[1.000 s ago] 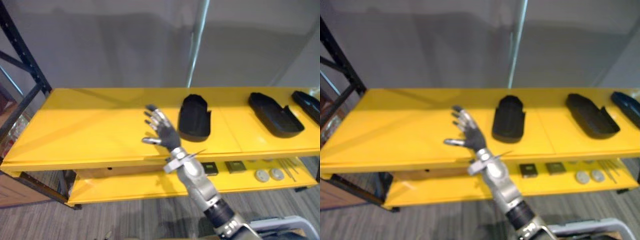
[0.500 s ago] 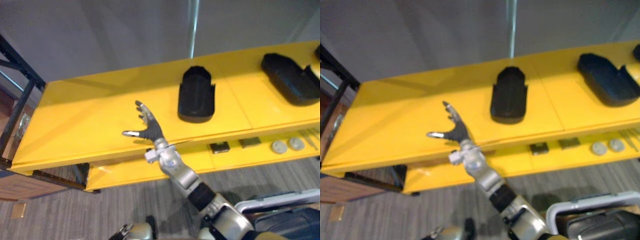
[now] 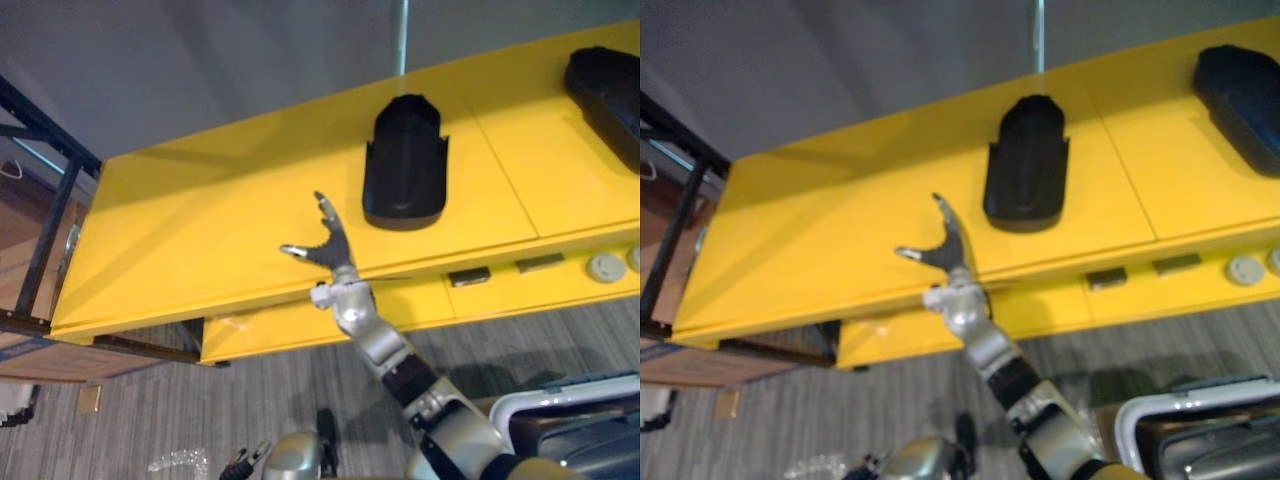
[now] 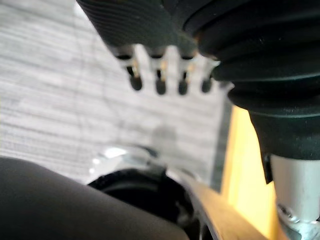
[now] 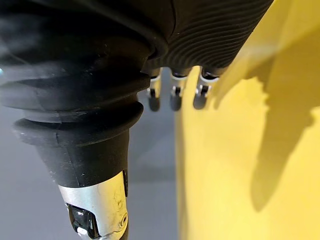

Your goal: Walk over and take plastic housings, then place them on the shelf

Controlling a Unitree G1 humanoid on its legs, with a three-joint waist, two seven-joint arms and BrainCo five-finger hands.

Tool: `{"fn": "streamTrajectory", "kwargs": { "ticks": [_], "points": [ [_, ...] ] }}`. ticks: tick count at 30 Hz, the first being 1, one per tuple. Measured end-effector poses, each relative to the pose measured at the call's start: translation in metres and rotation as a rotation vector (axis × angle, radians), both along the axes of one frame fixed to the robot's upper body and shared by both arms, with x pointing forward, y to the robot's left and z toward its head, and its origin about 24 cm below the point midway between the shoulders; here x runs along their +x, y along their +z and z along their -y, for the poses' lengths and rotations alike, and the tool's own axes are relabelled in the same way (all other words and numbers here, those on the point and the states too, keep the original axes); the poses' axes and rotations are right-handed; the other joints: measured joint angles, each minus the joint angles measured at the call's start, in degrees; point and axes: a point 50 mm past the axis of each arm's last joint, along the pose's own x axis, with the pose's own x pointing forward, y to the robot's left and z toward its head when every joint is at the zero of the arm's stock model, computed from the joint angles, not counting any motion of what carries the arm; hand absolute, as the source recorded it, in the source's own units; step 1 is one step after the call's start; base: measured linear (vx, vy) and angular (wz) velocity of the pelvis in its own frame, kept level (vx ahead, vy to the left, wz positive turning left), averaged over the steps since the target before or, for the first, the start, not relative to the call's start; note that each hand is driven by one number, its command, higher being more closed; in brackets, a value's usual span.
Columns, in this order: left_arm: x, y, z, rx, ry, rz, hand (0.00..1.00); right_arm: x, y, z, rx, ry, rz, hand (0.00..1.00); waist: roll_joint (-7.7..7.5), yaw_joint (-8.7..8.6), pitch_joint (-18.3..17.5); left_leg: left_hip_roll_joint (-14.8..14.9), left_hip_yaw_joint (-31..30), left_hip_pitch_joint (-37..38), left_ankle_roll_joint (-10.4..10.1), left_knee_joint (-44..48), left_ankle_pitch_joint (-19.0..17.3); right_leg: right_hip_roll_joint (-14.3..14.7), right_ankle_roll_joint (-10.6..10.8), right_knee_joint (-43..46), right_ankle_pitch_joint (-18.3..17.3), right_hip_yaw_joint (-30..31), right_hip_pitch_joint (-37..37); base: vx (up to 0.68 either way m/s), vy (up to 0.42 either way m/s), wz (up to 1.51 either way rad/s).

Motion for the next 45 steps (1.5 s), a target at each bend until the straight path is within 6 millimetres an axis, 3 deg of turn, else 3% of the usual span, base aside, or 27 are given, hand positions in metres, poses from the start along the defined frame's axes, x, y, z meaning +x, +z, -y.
{"fn": "streamTrajectory", "kwargs": {
  "ticks": [20, 45],
  "points": [
    [-0.004, 0.0, 0.0, 0.017, 0.053, -0.003, 0.0, 0.017, 0.007, 0.048, 0.077, -0.274, 0.019, 0.0, 0.02, -0.08, 0.1, -1.0, -0.7, 1.0, 0.2, -2.0, 1.5, -1.4, 0.5, 2.6, -0.8, -0.4, -0.6, 0.0, 0.0, 0.01],
    [-0.005, 0.0, -0.001, 0.014, 0.062, -0.003, 0.0, 0.018, 0.01, 0.056, 0.074, -0.317, 0.055, 0.0, -0.55, -0.51, 1.3, -1.0, -0.9, 2.2, -0.1, -3.0, 1.9, -1.5, 0.6, 2.3, -0.8, -1.3, 0.5, 0.0, 0.0, 0.0]
  ]
}}
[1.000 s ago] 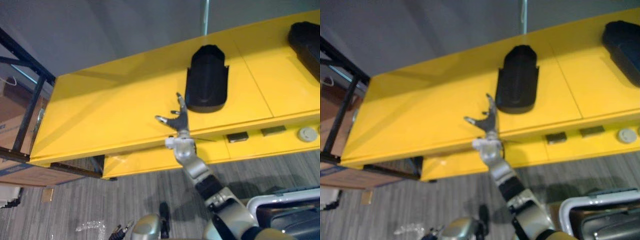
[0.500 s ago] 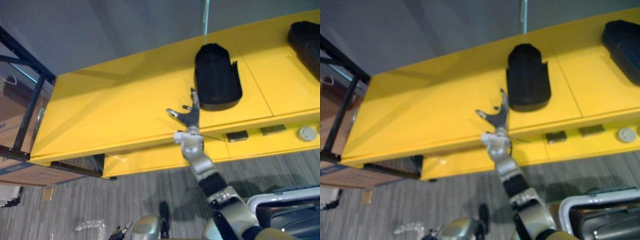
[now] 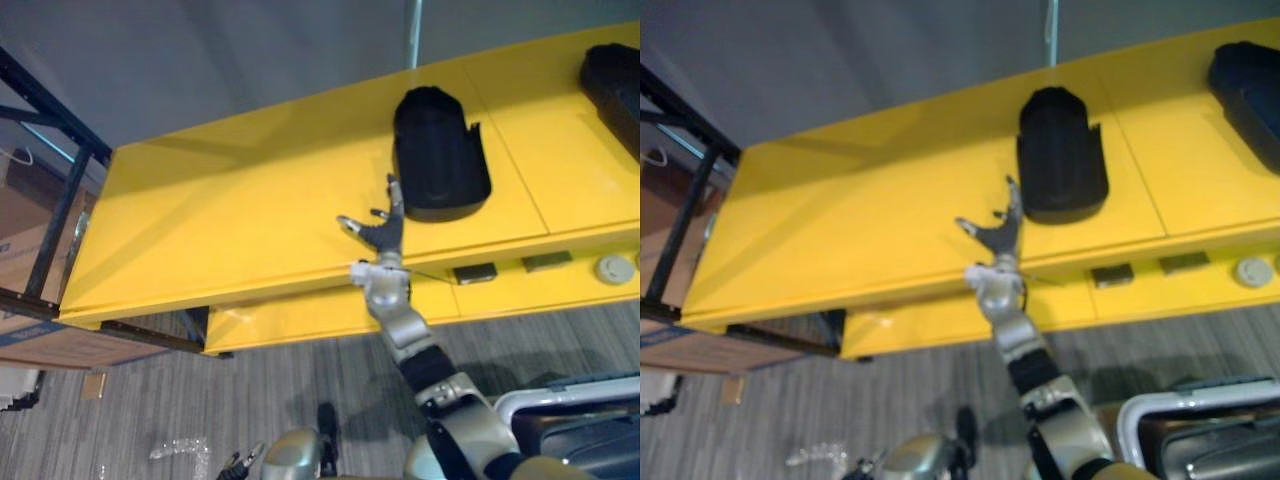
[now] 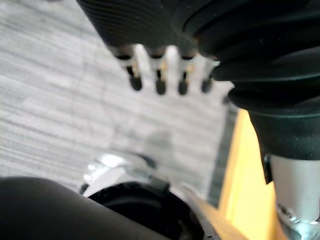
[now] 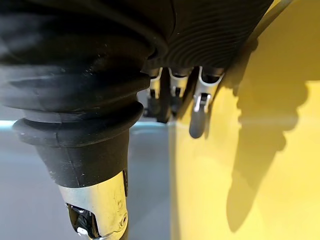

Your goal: Walk over and take plastic housings, then place them on the shelf

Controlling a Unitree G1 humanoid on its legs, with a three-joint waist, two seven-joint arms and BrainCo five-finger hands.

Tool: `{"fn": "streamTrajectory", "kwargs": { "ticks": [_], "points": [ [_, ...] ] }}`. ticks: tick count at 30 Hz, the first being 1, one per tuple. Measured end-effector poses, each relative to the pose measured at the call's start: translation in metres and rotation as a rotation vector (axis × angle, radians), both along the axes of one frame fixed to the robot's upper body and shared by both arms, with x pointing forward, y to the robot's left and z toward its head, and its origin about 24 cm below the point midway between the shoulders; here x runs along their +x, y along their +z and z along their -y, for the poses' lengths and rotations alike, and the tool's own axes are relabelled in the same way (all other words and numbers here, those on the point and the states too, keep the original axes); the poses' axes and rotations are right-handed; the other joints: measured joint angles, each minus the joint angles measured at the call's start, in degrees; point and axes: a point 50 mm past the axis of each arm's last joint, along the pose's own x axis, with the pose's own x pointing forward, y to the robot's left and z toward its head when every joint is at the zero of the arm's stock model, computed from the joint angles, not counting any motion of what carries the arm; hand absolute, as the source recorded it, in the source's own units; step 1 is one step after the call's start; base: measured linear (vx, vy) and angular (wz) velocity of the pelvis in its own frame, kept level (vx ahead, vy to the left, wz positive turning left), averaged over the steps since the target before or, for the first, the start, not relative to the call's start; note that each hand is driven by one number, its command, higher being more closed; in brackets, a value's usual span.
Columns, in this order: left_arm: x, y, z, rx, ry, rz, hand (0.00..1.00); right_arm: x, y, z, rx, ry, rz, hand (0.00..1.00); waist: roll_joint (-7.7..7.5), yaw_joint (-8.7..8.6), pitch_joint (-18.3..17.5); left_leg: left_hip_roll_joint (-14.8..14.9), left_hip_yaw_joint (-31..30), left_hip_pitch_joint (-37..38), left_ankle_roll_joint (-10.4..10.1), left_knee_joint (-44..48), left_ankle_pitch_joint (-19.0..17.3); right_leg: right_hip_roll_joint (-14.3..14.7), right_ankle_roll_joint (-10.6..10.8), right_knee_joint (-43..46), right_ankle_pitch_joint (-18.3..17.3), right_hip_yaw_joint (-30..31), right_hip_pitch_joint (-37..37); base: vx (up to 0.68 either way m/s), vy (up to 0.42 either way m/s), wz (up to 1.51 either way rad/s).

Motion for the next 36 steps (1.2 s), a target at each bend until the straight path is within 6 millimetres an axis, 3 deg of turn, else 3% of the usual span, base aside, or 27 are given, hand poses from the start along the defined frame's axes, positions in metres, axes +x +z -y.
{"fn": "streamTrajectory", "kwargs": {
  "ticks": [10, 15, 18, 21, 23, 26, 29, 30, 33, 36],
  "points": [
    [-0.002, -0.001, -0.002, -0.008, 0.024, -0.018, 0.0, -0.002, 0.0, -0.004, 0.015, 0.092, 0.021, 0.0, -0.46, -0.03, 0.3, 0.1, 0.0, 0.1, -0.3, -0.1, 0.2, 0.0, 0.1, 0.0, 0.1, 0.0, 0.0, 0.0, 0.0, 0.0],
    [-0.008, -0.002, -0.008, 0.006, 0.042, -0.037, 0.0, -0.016, 0.001, -0.021, 0.002, 0.254, 0.084, 0.0, -2.4, -0.04, -0.3, 0.3, 0.1, 0.0, -0.7, -0.8, 0.4, 0.4, 0.1, -0.9, 0.4, -0.2, 0.1, 0.0, 0.0, 0.01],
    [-0.011, -0.002, -0.015, 0.022, 0.045, -0.048, 0.0, -0.034, 0.023, -0.022, 0.068, 0.334, 0.222, 0.0, -4.25, -0.07, -1.2, 0.8, 0.2, 0.1, -0.5, -1.3, 0.5, 1.4, 0.0, -3.7, 1.7, -0.2, 1.2, 0.01, 0.0, 0.0],
    [-0.017, -0.001, -0.026, 0.055, 0.075, -0.044, 0.0, -0.057, 0.04, -0.009, 0.159, 0.413, 0.331, 0.0, -7.19, -0.14, -2.8, 1.4, 0.5, 0.1, -0.5, -1.7, 0.5, 2.5, -0.2, -6.1, 2.6, -0.3, 2.1, 0.04, -0.008, -0.03],
    [-0.02, 0.0, -0.031, 0.069, 0.08, -0.05, 0.0, -0.07, 0.039, 0.003, 0.16, 0.425, 0.344, 0.0, -8.56, -0.25, -3.7, 1.5, 1.3, 0.6, -0.5, -2.3, 0.5, 2.8, -0.4, -6.6, 2.8, 0.0, 2.2, 0.05, 0.003, -0.15],
    [-0.025, 0.0, -0.033, 0.082, 0.097, -0.051, 0.0, -0.088, 0.018, 0.03, 0.165, 0.379, 0.271, 0.0, -9.45, -0.57, -4.4, 1.7, 2.7, 3.0, -0.7, -3.7, 0.4, 3.5, -0.2, -8.4, 3.3, 1.4, 4.1, 0.02, 0.017, -0.24],
    [-0.036, 0.0, -0.037, 0.1, 0.13, -0.063, 0.0, -0.104, -0.004, 0.057, 0.162, 0.276, 0.19, 0.0, -9.93, -1.98, -5.9, 1.8, 3.7, 3.9, -0.7, -5.0, 0.4, 4.0, -0.2, -9.1, 3.6, 2.1, 4.1, 0.02, 0.009, -0.18],
    [-0.039, 0.0, -0.037, 0.101, 0.135, -0.07, 0.0, -0.109, -0.008, 0.066, 0.155, 0.243, 0.172, 1.0, -9.99, -1.99, -6.1, 1.9, 4.7, 4.4, -0.7, -5.3, 0.4, 4.2, -0.2, -9.1, 3.6, 2.8, 4.1, 0.03, 0.011, -0.34],
    [-0.04, 0.0, -0.037, 0.105, 0.136, -0.074, 0.0, -0.117, -0.02, 0.086, 0.139, 0.173, 0.122, 1.0, -10.0, -3.42, -6.6, 2.1, 5.5, 5.0, -0.7, -6.0, 0.4, 4.5, -0.2, -9.4, 3.6, 3.4, 4.0, 0.02, 0.008, -0.17],
    [-0.037, 0.001, -0.037, 0.103, 0.135, -0.064, 0.0, -0.124, -0.028, 0.103, 0.171, 0.122, 0.087, 1.0, -9.81, -3.52, -7.1, 2.1, 6.1, 5.0, -0.8, -6.1, 0.2, 4.7, -0.1, -9.9, 3.8, 4.2, 3.8, 0.03, 0.012, -0.08]
  ]
}}
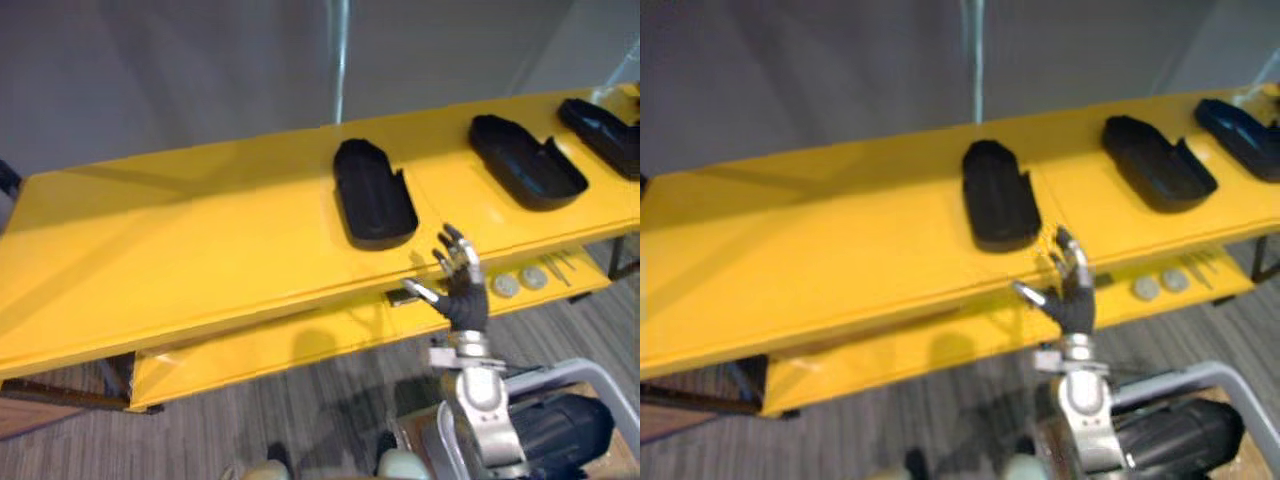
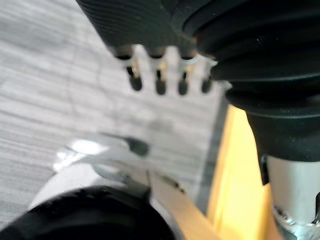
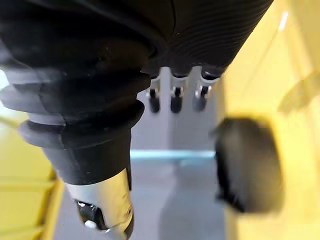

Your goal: Walk over and take plastic housings, then place them on the shelf

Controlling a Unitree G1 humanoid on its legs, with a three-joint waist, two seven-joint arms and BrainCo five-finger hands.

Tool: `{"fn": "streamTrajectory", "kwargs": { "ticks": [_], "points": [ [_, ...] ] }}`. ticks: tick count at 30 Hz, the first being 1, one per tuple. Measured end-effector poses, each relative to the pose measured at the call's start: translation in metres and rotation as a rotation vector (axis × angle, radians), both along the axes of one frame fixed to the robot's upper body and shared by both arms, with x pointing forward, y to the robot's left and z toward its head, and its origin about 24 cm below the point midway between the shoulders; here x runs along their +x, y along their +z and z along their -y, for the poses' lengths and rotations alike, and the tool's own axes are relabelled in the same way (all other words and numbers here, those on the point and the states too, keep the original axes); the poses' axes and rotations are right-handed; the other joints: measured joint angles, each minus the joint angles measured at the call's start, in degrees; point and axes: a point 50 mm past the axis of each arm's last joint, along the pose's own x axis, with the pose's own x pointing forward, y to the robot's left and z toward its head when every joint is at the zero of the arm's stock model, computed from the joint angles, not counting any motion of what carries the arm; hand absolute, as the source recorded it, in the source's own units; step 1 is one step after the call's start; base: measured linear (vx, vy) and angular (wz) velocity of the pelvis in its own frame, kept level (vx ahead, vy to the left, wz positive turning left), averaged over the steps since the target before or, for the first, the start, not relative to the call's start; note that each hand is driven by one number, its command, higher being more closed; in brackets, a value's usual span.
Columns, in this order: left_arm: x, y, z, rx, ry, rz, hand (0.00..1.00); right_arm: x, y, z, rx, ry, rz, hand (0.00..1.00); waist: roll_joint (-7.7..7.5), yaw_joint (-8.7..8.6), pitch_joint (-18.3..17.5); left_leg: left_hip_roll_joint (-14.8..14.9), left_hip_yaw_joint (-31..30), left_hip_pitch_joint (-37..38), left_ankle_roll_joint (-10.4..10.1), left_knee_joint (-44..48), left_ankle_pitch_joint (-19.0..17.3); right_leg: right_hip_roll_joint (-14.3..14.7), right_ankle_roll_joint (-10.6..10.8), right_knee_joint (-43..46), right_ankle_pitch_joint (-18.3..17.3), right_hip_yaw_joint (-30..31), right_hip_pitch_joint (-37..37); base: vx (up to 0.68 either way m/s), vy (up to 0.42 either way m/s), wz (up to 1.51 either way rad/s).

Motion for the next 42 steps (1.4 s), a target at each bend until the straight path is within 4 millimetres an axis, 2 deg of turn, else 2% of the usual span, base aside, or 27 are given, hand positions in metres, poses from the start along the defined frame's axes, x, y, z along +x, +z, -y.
{"fn": "streamTrajectory", "kwargs": {
  "ticks": [9, 13, 22, 26, 31, 42],
  "points": [
    [0.006, 0.001, 0.001, -0.011, 0.024, 0.025, 0.0, 0.002, 0.005, 0.011, 0.028, -0.016, 0.027, 1.0, -0.01, 0.08, 0.1, -0.1, 0.0, -1.8, 0.1, 1.3, -1.1, -0.2, -0.1, -0.1, 0.0, 0.2, -1.1, 0.01, 0.004, 0.0],
    [0.01, 0.001, 0.002, -0.018, 0.024, 0.035, 0.0, 0.015, 0.016, 0.008, 0.015, 0.007, 0.08, 1.0, 0.67, 0.19, 0.9, -0.5, -0.6, -2.3, 0.5, 2.8, -1.8, -0.5, -0.1, -0.1, 0.0, -0.2, -0.7, 0.0, 0.008, 0.04],
    [0.009, 0.0, 0.005, -0.042, 0.018, 0.013, 0.0, 0.049, 0.01, -0.002, -0.043, 0.026, 0.039, 1.0, 1.4, 0.85, 2.5, -0.7, -3.2, -4.1, 0.8, 5.1, -2.1, -1.4, 0.1, 1.4, -0.6, -2.8, -0.7, -0.03, 0.001, 0.14],
    [0.009, -0.001, 0.006, -0.048, 0.017, 0.012, 0.0, 0.06, 0.011, -0.004, -0.061, 0.013, 0.034, 1.0, 2.24, 1.91, 3.0, -1.0, -3.6, -4.2, 0.8, 5.6, -2.0, -1.8, 0.1, 1.9, -0.6, -3.0, -0.7, -0.03, 0.013, 0.06],
    [0.009, -0.001, 0.007, -0.055, 0.013, 0.011, 0.0, 0.069, 0.016, -0.007, -0.086, 0.017, 0.03, 1.0, 2.4, 1.97, 3.1, -1.1, -4.4, -5.0, 0.8, 6.3, -2.0, -2.3, 0.2, 2.1, -0.7, -3.9, -0.7, -0.02, 0.014, 0.08],
    [0.011, 0.0, 0.007, -0.057, 0.011, 0.017, 0.0, 0.084, 0.008, -0.009, -0.134, 0.006, -0.045, 1.0, 3.11, 2.43, 4.2, -1.2, -4.8, -5.3, 1.0, 6.8, -1.9, -2.5, 0.4, 3.0, -0.9, -4.3, -1.0, 0.0, 0.001, 0.01]
  ]
}}
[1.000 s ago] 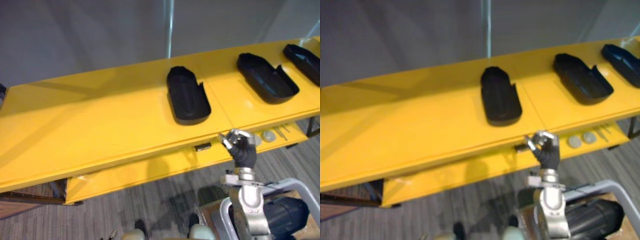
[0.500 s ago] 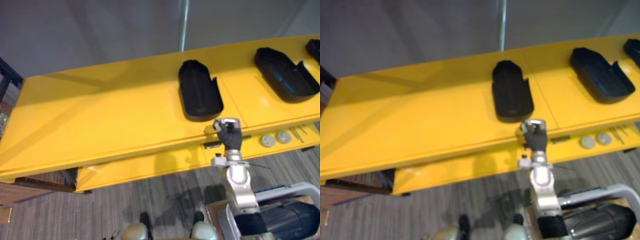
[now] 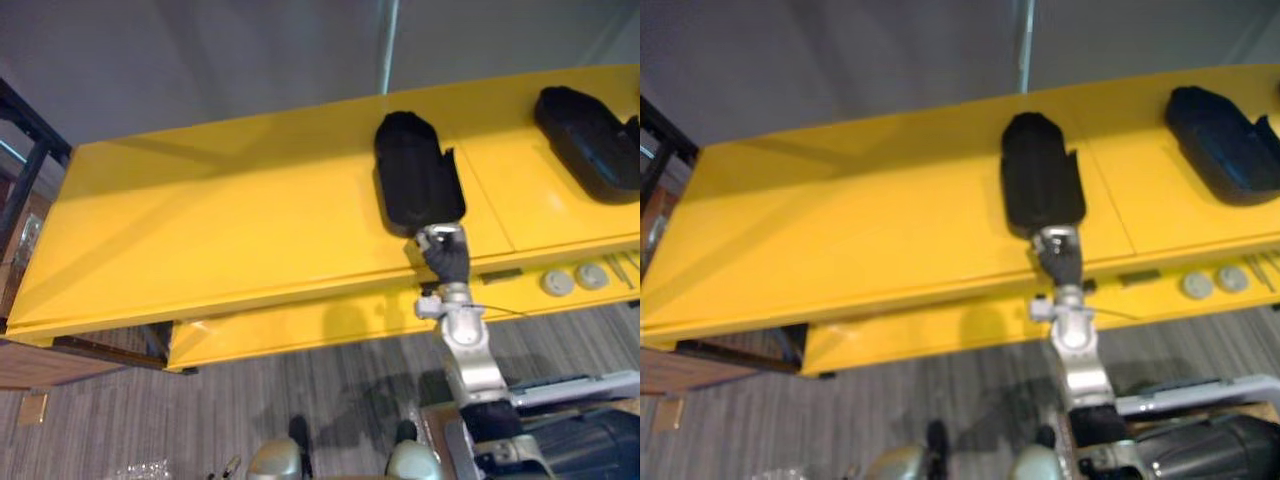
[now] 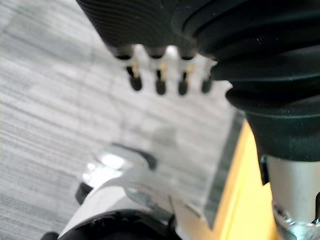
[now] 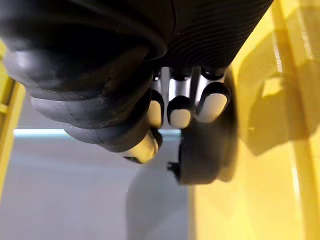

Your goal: Walk over and take plastic housings, then place them on the shelf

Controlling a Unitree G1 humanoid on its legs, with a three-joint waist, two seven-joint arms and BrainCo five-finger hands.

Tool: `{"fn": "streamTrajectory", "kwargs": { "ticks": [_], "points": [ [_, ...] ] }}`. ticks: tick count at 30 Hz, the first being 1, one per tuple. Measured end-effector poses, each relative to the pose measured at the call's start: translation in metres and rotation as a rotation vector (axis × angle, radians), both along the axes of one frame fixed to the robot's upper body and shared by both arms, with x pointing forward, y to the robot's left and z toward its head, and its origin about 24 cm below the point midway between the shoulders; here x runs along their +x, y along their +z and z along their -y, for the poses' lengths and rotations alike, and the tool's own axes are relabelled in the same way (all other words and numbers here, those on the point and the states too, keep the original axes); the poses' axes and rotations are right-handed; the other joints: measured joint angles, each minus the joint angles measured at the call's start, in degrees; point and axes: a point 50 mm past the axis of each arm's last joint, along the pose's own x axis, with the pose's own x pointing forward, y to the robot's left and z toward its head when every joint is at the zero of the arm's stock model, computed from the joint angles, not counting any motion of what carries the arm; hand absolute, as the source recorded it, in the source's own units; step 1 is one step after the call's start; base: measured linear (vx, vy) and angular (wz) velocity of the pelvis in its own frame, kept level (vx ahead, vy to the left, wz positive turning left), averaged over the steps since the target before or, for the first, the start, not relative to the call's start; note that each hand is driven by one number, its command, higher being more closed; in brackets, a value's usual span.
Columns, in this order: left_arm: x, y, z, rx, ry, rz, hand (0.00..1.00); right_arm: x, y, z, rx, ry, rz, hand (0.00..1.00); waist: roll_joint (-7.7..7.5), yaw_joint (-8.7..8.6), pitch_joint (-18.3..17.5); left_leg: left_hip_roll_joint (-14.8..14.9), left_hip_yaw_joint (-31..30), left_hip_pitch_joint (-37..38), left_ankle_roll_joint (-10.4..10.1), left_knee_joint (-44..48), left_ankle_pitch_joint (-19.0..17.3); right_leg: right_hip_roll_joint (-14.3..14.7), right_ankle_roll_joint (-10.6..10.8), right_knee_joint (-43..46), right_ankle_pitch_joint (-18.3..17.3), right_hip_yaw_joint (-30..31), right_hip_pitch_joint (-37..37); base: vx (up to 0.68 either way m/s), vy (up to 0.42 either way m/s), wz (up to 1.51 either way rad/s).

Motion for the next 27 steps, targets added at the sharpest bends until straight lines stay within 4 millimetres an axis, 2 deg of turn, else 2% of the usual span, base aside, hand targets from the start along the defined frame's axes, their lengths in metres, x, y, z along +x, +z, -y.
{"fn": "streamTrajectory", "kwargs": {
  "ticks": [9, 17, 27],
  "points": [
    [0.004, 0.0, 0.001, -0.002, -0.001, 0.007, 0.0, 0.013, 0.003, 0.001, -0.019, -0.074, -0.01, 1.0, -0.07, 0.45, 1.3, -0.5, -1.1, -1.3, 0.3, 0.3, 0.3, -0.5, 0.2, 0.8, -0.2, -0.6, -0.9, -0.01, 0.008, 0.06],
    [0.006, 0.0, 0.01, -0.026, 0.011, 0.021, 0.0, 0.021, 0.013, 0.0, -0.044, -0.136, 0.016, 1.0, 1.26, 0.91, 2.5, -0.7, -1.1, -1.1, 0.4, 0.5, 0.4, -1.2, 0.3, 1.8, -0.4, -0.6, -1.0, -0.01, 0.014, 0.0],
    [0.008, 0.0, 0.01, -0.028, 0.01, 0.025, 0.0, 0.028, 0.021, 0.001, -0.049, -0.179, 0.041, 1.0, 1.27, 1.02, 2.7, -0.7, -1.2, -1.8, 0.5, 0.1, 0.7, -1.2, 0.2, 1.9, -0.5, -0.8, -1.8, 0.0, 0.0, 0.0]
  ]
}}
